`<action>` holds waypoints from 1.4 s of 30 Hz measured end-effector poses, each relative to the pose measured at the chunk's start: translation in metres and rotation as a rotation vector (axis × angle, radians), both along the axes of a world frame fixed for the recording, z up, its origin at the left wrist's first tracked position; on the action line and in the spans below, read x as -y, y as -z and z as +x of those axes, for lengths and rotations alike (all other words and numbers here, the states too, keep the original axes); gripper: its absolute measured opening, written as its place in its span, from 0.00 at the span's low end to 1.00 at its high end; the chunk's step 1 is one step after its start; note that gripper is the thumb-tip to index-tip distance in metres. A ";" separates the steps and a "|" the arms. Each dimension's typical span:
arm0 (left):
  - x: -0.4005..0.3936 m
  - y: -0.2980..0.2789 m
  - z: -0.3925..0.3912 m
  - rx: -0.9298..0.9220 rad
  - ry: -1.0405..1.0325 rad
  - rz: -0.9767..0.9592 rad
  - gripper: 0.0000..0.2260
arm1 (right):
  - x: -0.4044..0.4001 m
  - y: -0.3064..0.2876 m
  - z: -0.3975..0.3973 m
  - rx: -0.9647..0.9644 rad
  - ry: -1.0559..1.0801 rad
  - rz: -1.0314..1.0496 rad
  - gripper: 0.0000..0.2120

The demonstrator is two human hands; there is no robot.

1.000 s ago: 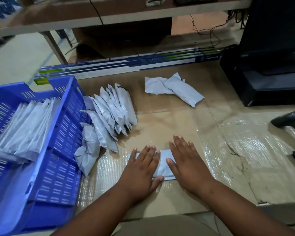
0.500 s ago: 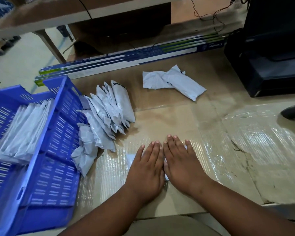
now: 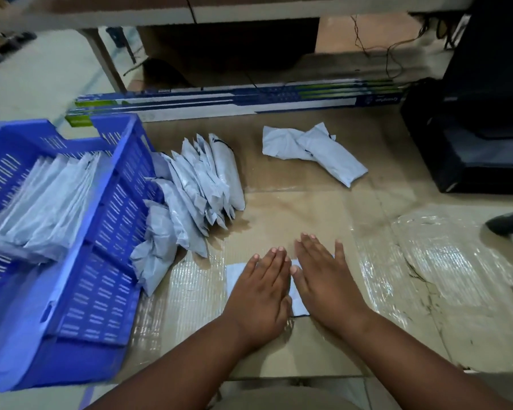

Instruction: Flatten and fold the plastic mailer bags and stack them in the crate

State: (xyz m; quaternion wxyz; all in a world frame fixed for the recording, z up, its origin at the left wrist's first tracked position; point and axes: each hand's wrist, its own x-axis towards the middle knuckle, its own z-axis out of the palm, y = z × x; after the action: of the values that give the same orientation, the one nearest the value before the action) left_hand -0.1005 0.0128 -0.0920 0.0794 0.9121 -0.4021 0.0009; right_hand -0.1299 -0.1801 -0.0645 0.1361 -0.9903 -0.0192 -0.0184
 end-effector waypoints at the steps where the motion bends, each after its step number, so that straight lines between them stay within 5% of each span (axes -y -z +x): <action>1: -0.001 -0.002 0.000 -0.012 0.009 -0.004 0.31 | -0.007 -0.003 0.002 0.028 0.018 0.069 0.31; 4: -0.002 -0.016 -0.001 0.024 0.028 0.052 0.30 | -0.027 0.004 0.001 -0.011 0.031 0.156 0.31; 9: -0.013 -0.029 -0.006 0.147 -0.067 0.188 0.30 | -0.037 0.015 -0.003 -0.018 0.020 -0.096 0.30; 21: -0.035 0.001 -0.007 -0.011 -0.078 -0.043 0.31 | -0.040 0.019 0.000 -0.124 -0.002 -0.186 0.35; 25: -0.038 0.000 -0.002 -0.088 -0.085 0.032 0.34 | -0.033 0.019 -0.003 -0.106 -0.067 -0.086 0.37; 29: -0.042 -0.008 0.000 -0.157 -0.089 0.059 0.35 | -0.015 -0.001 -0.010 -0.081 -0.089 0.277 0.33; 34: -0.063 -0.024 -0.017 -0.103 -0.202 0.055 0.37 | -0.014 -0.025 -0.030 0.008 -0.331 -0.102 0.32; 42: -0.076 -0.022 -0.048 -0.017 -0.130 0.065 0.37 | -0.033 0.000 -0.027 -0.242 -0.413 -0.209 0.42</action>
State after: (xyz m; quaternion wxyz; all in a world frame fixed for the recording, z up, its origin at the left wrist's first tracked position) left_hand -0.1484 0.0889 -0.0698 0.0530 0.9385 -0.3410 -0.0146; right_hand -0.1573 -0.1466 -0.0647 0.0352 -0.9691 -0.2062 0.1306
